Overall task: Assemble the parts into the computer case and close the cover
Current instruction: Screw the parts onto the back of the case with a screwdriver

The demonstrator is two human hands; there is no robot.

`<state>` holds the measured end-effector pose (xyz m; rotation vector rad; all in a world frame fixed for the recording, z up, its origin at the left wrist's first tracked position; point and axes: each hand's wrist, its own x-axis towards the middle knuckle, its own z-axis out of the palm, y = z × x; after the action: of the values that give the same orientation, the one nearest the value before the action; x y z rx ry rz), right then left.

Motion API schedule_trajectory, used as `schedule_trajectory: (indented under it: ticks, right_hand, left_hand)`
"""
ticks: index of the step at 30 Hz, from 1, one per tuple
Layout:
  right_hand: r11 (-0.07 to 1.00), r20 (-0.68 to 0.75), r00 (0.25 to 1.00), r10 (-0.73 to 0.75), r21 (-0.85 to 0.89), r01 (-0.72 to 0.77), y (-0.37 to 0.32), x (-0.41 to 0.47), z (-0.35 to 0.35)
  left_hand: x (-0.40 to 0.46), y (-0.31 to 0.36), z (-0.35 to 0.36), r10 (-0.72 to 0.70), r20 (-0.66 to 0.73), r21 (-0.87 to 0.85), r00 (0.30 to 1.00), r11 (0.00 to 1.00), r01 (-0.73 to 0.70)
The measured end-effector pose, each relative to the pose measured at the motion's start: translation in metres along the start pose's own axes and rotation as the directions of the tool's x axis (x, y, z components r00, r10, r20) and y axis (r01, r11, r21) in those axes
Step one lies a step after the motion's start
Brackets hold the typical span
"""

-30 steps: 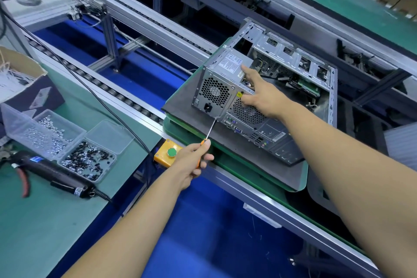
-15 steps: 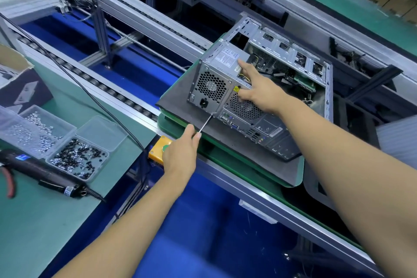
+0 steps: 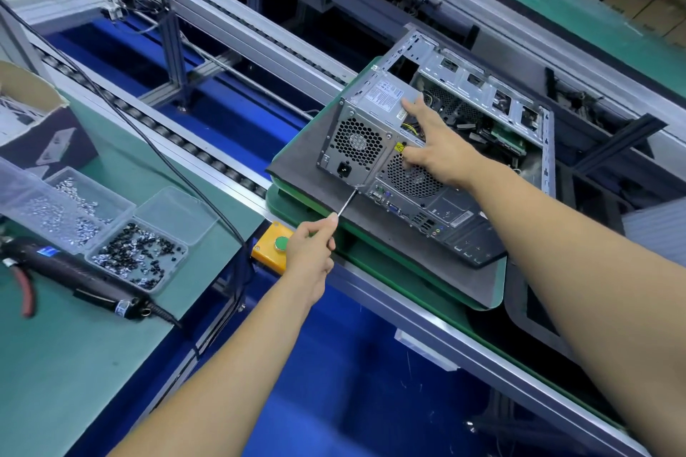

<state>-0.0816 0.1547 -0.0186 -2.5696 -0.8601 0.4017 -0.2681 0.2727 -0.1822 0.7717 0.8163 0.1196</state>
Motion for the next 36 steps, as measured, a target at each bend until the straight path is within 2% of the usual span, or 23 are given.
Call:
schedule_trajectory:
  ticks: [2,3,5,6,7,8,10,12,13,14,16,19,21,23,25,26,27,29,30,31,33,35,36]
  right_hand:
    - [1.0,-0.001,1.0,-0.001,-0.022,0.001,0.0,-0.001,0.0]
    - [0.999,-0.007,1.0,-0.001,-0.039,0.001,0.001,-0.001,0.0]
    - [0.998,-0.018,1.0,-0.011,-0.057,0.01,0.003,0.001,0.001]
    - [0.998,-0.018,1.0,-0.017,-0.055,0.016,0.004,0.002,0.001]
    - [0.999,-0.016,1.0,-0.019,-0.046,0.018,0.005,0.003,0.001]
    - [0.999,-0.012,1.0,-0.02,-0.035,0.019,0.007,0.004,0.001]
    - [1.0,-0.007,1.0,-0.017,-0.005,0.017,0.009,0.005,0.002]
    - [1.0,-0.008,1.0,-0.013,0.028,0.013,0.009,0.005,0.002]
    - [0.999,-0.009,1.0,-0.013,0.037,0.013,0.009,0.004,0.002]
    - [0.999,-0.009,1.0,-0.014,0.038,0.014,0.009,0.004,0.002]
    - [0.999,-0.007,1.0,-0.013,0.036,0.013,0.009,0.004,0.002]
    - [0.999,-0.019,1.0,-0.017,0.029,0.017,0.009,0.004,0.002]
    - [1.0,-0.017,1.0,-0.017,0.022,0.018,0.01,0.004,0.002]
    - [0.999,-0.018,0.999,-0.026,0.024,0.027,0.01,0.004,0.002]
    - [0.999,-0.014,0.999,-0.034,0.026,0.034,0.009,0.004,0.001]
    - [0.999,-0.008,0.999,-0.033,0.025,0.034,0.009,0.004,0.001]
    - [0.999,-0.005,0.999,-0.034,0.026,0.034,0.009,0.003,0.001]
    - [0.999,-0.003,0.999,-0.038,0.036,0.039,0.008,0.003,0.002]
    - [0.998,-0.004,0.999,-0.041,0.043,0.041,0.008,0.003,0.001]
    - [0.998,-0.004,0.999,-0.044,0.049,0.044,0.009,0.004,0.001]
    - [0.997,-0.003,0.999,-0.051,0.053,0.051,0.01,0.004,0.001]
    - [0.997,-0.002,0.999,-0.052,0.055,0.052,0.01,0.004,0.002]
    - [0.997,-0.004,0.999,-0.048,0.052,0.048,0.01,0.004,0.002]
  left_hand:
    - [-0.003,-0.001,-0.003,0.378,0.013,0.362,0.926,0.862,-0.356]
    - [-0.002,-0.003,-0.006,0.567,0.097,0.579,0.818,0.636,-0.51]
    - [-0.001,-0.001,-0.012,0.74,0.302,0.839,0.601,0.092,-0.536]
    - [0.0,0.0,-0.013,0.749,0.364,0.863,0.554,-0.048,-0.503]
    - [0.001,0.001,-0.013,0.735,0.384,0.867,0.559,-0.079,-0.492]
    - [0.002,0.0,-0.015,0.719,0.363,0.852,0.592,0.0,-0.523]
    - [0.004,-0.003,-0.015,0.61,0.239,0.707,0.755,0.424,-0.566]
    - [0.007,-0.006,-0.011,0.301,0.134,0.33,0.944,0.885,-0.329]
    - [0.006,-0.007,-0.008,0.089,0.121,0.116,0.989,0.988,-0.103]
    - [0.005,-0.007,-0.005,-0.067,0.141,-0.026,0.988,0.997,0.072]
    - [0.005,-0.008,0.002,-0.147,0.152,-0.033,0.977,0.988,0.153]
    - [0.002,-0.006,0.006,0.182,0.076,0.309,0.98,0.931,-0.197]
    - [-0.002,-0.005,0.003,0.518,0.154,0.66,0.841,0.58,-0.478]
    - [-0.006,-0.005,-0.001,0.678,0.27,0.865,0.684,0.14,-0.481]
    - [-0.007,-0.002,-0.003,0.709,0.34,0.896,0.619,-0.043,-0.443]
    - [-0.006,-0.002,-0.002,0.709,0.328,0.883,0.625,0.004,-0.469]
    - [-0.005,-0.002,-0.001,0.698,0.273,0.839,0.662,0.165,-0.519]
    - [-0.001,-0.001,0.0,0.509,0.112,0.531,0.853,0.695,-0.484]
    - [0.001,0.0,-0.001,0.346,0.065,0.281,0.936,0.894,-0.35]
    - [0.001,0.0,-0.002,0.177,0.062,0.05,0.982,0.982,-0.18]
    - [0.001,-0.005,-0.004,-0.094,0.175,-0.265,0.98,0.954,0.139]
    - [0.002,-0.007,-0.001,-0.186,0.246,-0.333,0.951,0.905,0.263]
    - [0.003,-0.007,0.002,-0.166,0.224,-0.268,0.96,0.937,0.224]
